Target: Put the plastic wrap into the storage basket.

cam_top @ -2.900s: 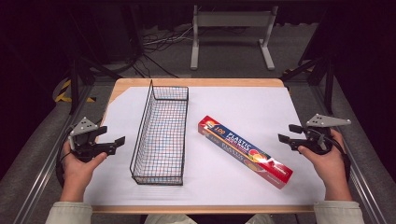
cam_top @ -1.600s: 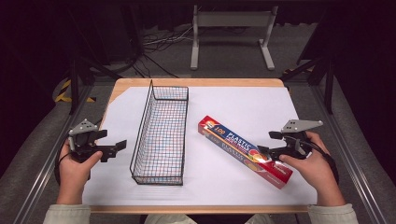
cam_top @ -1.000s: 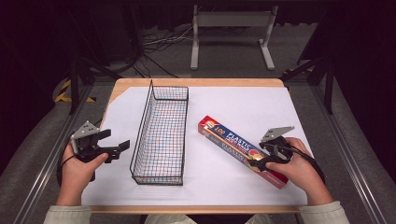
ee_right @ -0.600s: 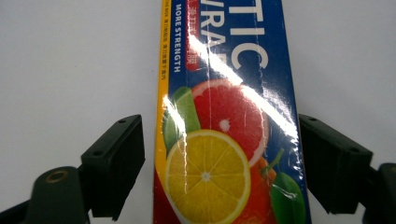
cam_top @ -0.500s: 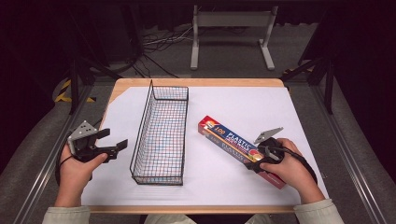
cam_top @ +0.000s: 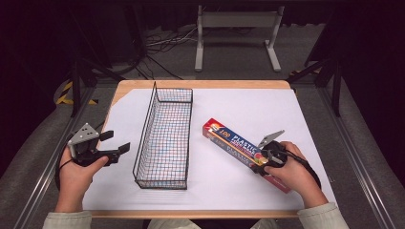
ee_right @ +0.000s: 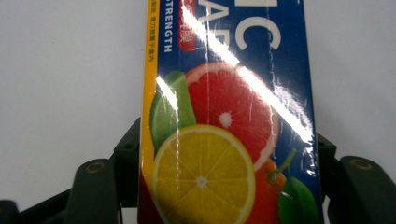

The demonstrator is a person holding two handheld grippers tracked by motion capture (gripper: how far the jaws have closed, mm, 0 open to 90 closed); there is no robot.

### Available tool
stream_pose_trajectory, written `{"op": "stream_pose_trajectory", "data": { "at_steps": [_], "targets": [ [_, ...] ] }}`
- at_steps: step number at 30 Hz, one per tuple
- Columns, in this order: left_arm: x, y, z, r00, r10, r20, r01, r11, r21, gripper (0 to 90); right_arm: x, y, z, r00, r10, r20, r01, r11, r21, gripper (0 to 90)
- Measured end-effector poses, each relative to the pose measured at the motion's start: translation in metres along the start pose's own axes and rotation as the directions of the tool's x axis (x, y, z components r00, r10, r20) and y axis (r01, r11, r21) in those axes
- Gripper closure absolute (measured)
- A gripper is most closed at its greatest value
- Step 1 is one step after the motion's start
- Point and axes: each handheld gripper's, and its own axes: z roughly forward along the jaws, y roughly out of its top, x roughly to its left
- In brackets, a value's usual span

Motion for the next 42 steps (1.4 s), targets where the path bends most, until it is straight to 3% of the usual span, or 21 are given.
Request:
{"op": "stream_pose_trajectory", "data": {
  "at_steps": [8, 11, 22, 30, 36, 41, 42],
  "targets": [
    [-0.003, 0.002, 0.0, 0.9983, -0.055, 0.021, 0.055, 0.9979, 0.034, 17.4, 0.001, 0.002, -0.001, 0.9998, -0.007, 0.019, 0.007, 1.0, 0.014, 40.2],
    [-0.003, 0.004, 0.0, 0.9989, -0.047, 0.007, 0.047, 0.9974, 0.054, 16.1, 0.001, 0.002, -0.002, 0.9998, -0.008, 0.019, 0.008, 1.0, 0.015, 40.5],
    [-0.008, 0.009, 0.003, 0.9987, -0.045, 0.024, 0.044, 0.9969, 0.065, 12.5, 0.002, 0.01, -0.013, 0.9998, 0.016, 0.015, -0.016, 0.999, 0.04, 41.2],
    [-0.012, 0.014, 0.004, 0.9989, -0.023, 0.041, 0.021, 0.9982, 0.056, 7.1, 0.0, 0.016, -0.034, 0.9999, 0.013, -0.002, -0.013, 1.0, 0.013, 41.1],
    [-0.019, 0.024, 0.007, 0.9985, 0.035, 0.043, -0.037, 0.9972, 0.065, 5.9, -0.001, 0.026, -0.052, 0.9999, -0.017, 0.001, 0.017, 1.0, 0.017, 41.0],
    [-0.026, 0.03, 0.011, 0.993, 0.079, 0.087, -0.085, 0.9938, 0.071, 6.1, -0.003, 0.034, -0.067, 0.9988, -0.049, -0.006, 0.049, 0.999, 0.015, 41.0],
    [-0.03, 0.035, 0.012, 0.9892, 0.105, 0.102, -0.112, 0.9916, 0.064, 6.6, -0.004, 0.035, -0.071, 0.9985, -0.054, -0.011, 0.054, 0.998, 0.013, 41.0]
  ]
}}
